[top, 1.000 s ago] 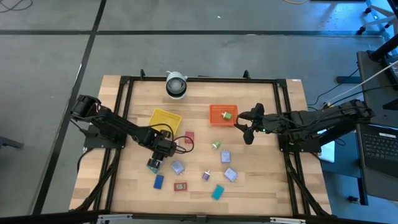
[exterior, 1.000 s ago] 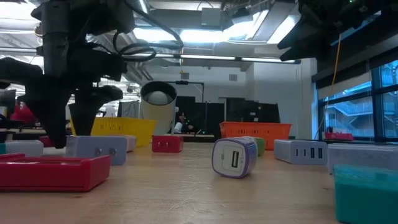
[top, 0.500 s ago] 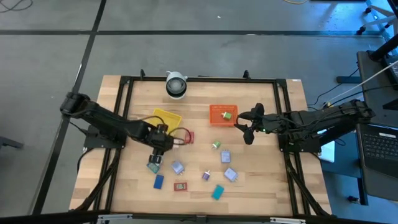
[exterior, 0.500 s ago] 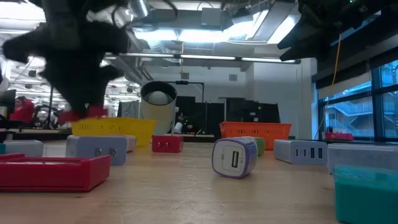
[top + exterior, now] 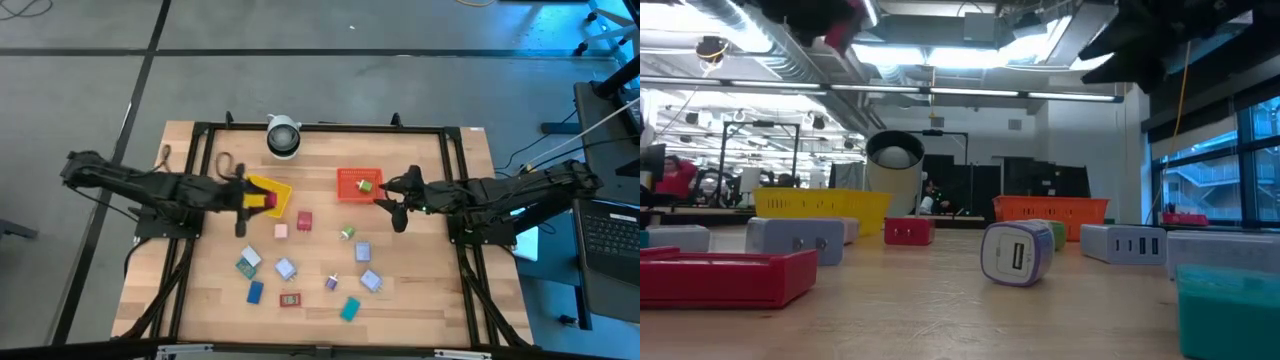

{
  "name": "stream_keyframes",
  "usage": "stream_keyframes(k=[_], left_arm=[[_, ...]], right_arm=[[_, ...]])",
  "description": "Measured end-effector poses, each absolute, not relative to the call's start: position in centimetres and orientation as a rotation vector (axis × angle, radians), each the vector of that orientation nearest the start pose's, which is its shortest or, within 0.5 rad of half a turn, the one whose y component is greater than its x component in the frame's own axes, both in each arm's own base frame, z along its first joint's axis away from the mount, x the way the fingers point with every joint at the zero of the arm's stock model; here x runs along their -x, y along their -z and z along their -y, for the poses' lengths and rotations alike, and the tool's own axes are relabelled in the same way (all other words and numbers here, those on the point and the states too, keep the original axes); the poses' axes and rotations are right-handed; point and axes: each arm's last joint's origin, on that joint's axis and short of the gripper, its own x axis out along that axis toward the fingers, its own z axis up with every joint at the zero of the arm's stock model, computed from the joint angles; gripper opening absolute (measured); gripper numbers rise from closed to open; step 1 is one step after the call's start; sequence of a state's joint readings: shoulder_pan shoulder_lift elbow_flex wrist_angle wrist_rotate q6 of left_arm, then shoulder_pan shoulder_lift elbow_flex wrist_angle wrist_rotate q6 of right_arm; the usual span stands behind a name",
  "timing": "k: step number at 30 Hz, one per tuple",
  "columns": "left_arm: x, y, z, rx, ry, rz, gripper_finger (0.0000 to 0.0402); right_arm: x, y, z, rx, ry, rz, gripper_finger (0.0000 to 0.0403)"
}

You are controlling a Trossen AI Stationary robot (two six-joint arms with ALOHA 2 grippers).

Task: Pick & Place Office items
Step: Put the top red digital timer into the yellow bin

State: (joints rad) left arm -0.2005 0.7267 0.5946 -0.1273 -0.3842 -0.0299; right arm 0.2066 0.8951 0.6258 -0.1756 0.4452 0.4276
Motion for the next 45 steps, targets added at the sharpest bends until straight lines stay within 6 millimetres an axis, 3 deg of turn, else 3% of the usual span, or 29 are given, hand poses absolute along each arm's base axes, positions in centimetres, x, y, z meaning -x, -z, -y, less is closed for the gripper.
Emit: stream_keyframes(k=[5,10,17,31,36,45], left_arm=[[-14.2,-27.3,1.5,-0.054,-0.271,-0.191,0.0155],[-13.3,-25.9,0.7,-0.019,-0.332,-0.186,0.0161],[-12.8,-25.5,-1.1,0.051,-0.430,-0.170,0.0157],[-12.8,-25.2,-2.7,0.132,-0.391,-0.197,0.0160],[-13.0,-24.5,-3.3,0.218,-0.450,-0.273,0.0159],[-14.7,-26.4,-3.8,0.228,-0.424,-0.572,0.0159]], right_arm=[[-19.2,-26.5,-2.9,-0.252,0.264,-0.349,0.0240],[-19.2,-26.5,-2.9,-0.252,0.265,-0.349,0.0240],[-19.3,-26.7,-2.9,-0.259,0.261,-0.325,0.0240],[-19.2,-26.6,-2.9,-0.255,0.257,-0.330,0.0240],[-19.2,-26.6,-2.9,-0.253,0.256,-0.330,0.0240],[-19.2,-26.6,-2.9,-0.260,0.258,-0.329,0.0240]])
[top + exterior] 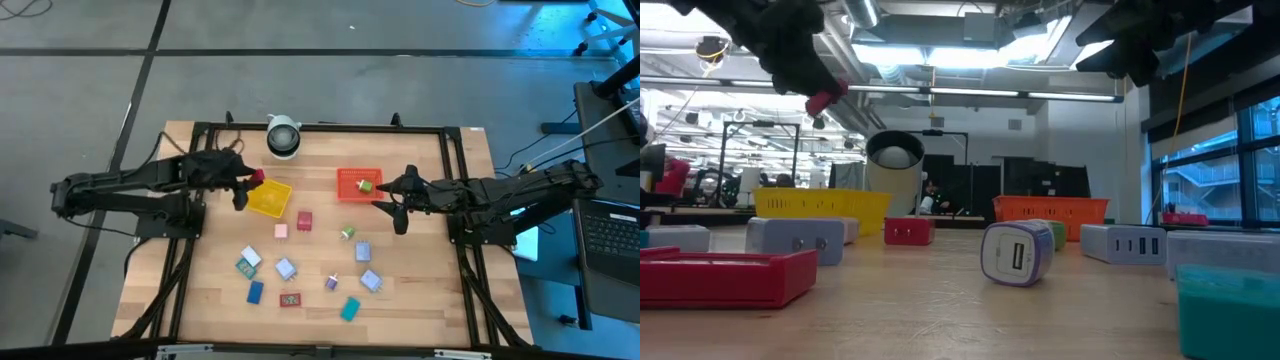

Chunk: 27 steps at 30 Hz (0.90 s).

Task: Pick & Place Office items
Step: Put the top red digital timer into the yellow bin

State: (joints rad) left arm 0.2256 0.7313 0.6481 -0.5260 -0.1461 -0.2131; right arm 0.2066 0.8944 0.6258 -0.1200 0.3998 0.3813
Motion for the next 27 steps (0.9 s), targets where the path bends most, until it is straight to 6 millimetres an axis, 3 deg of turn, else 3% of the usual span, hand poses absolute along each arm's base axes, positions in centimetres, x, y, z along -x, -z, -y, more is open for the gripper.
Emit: stream_keyframes(k=[15,27], left_arm=[[-19.6,-20.0,-4.8,0.274,-0.408,-1.038,0.0159],[-22.1,-16.8,-5.4,0.283,-0.308,-1.183,0.0159]], right_arm=[[-19.2,-26.6,-2.9,-0.261,0.258,-0.329,0.0240],[-19.2,-26.6,-2.9,-0.263,0.258,-0.329,0.0240]])
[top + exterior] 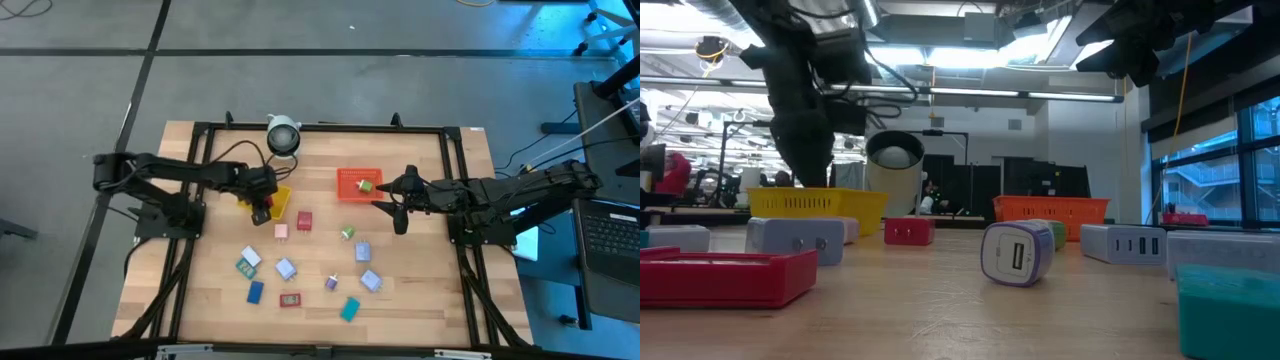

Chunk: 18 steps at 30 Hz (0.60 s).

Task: Pick & Place Office items
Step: Put the top red digital timer into the yellow bin, then put the top light blue charger adapter into the orange bin

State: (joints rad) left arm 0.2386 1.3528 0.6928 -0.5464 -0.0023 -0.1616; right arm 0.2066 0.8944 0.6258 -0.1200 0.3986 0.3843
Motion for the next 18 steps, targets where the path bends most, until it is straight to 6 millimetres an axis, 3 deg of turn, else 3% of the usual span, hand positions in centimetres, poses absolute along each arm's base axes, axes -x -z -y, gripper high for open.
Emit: stream_keyframes(k=[8,18], left_arm=[[-23.6,-17.0,-6.1,0.286,-0.258,-1.193,0.0162],[-23.6,-17.4,-6.1,0.290,-0.257,-1.230,0.0216]], right_arm=[[-19.2,-26.6,-2.9,-0.266,0.248,-0.336,0.0240],[-19.2,-26.5,-2.9,-0.285,0.241,-0.350,0.0240]])
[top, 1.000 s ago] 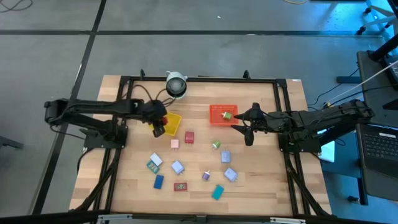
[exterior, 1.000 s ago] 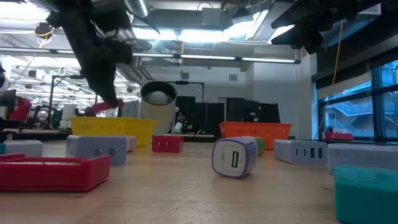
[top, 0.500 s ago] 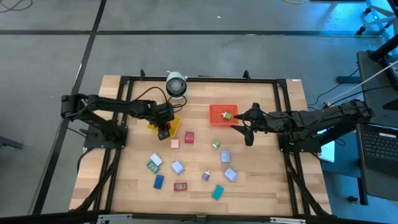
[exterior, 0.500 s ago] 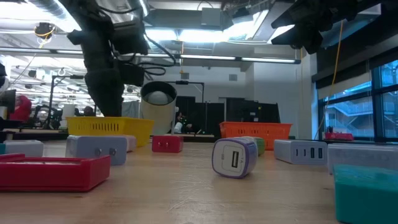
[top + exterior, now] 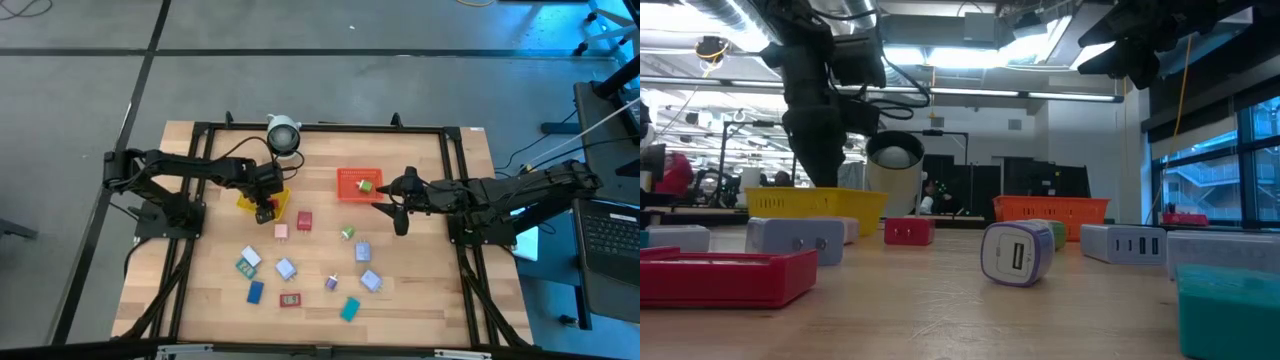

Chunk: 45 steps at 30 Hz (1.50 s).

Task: Pick & Place Office items
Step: Put the top light blue charger adapter into the orange bin

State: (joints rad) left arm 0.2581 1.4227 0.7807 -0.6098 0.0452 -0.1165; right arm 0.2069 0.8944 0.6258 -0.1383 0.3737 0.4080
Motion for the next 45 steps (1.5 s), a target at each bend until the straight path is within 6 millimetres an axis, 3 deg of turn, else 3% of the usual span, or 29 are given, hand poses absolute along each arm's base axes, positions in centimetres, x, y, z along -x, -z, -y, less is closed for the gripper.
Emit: stream_keyframes(k=[10,14,18,21,25,29,32,38,42,45], left_arm=[[-23.6,-17.8,-6.1,0.267,-0.240,-1.256,0.0219],[-24.1,-21.0,-6.2,0.210,-0.196,-1.292,0.0221],[-24.7,-24.7,-5.9,0.111,-0.129,-1.176,0.0220],[-25.0,-26.3,-5.2,-0.054,-0.074,-1.095,0.0217],[-25.1,-26.7,-3.8,-0.273,0.008,-1.081,0.0218],[-25.4,-26.7,-1.9,-0.293,0.049,-1.066,0.0218],[-25.7,-26.9,-1.1,-0.227,-0.073,-1.005,0.0214],[-23.4,-28.2,-0.6,-0.162,-0.132,-0.668,0.0205],[-19.9,-26.9,-2.0,-0.071,-0.272,-0.450,0.0205],[-17.7,-25.5,-2.6,0.000,-0.299,-0.288,0.0205]], right_arm=[[-19.2,-26.5,-2.9,-0.286,0.240,-0.350,0.0240],[-19.2,-26.5,-3.0,-0.293,0.218,-0.355,0.0240],[-19.2,-26.5,-3.0,-0.294,0.216,-0.356,0.0240],[-19.2,-26.5,-3.0,-0.294,0.216,-0.356,0.0240],[-19.2,-26.5,-3.0,-0.313,0.220,-0.354,0.0240],[-19.2,-26.4,-3.0,-0.323,0.220,-0.360,0.0240],[-19.1,-26.3,-3.0,-0.336,0.248,-0.370,0.0240],[-18.2,-28.3,-2.5,-0.205,0.366,-0.496,0.0240],[-16.6,-29.3,-2.0,-0.167,0.405,-0.523,0.0240],[-14.7,-29.0,-1.6,-0.184,0.454,-0.542,0.0240]])
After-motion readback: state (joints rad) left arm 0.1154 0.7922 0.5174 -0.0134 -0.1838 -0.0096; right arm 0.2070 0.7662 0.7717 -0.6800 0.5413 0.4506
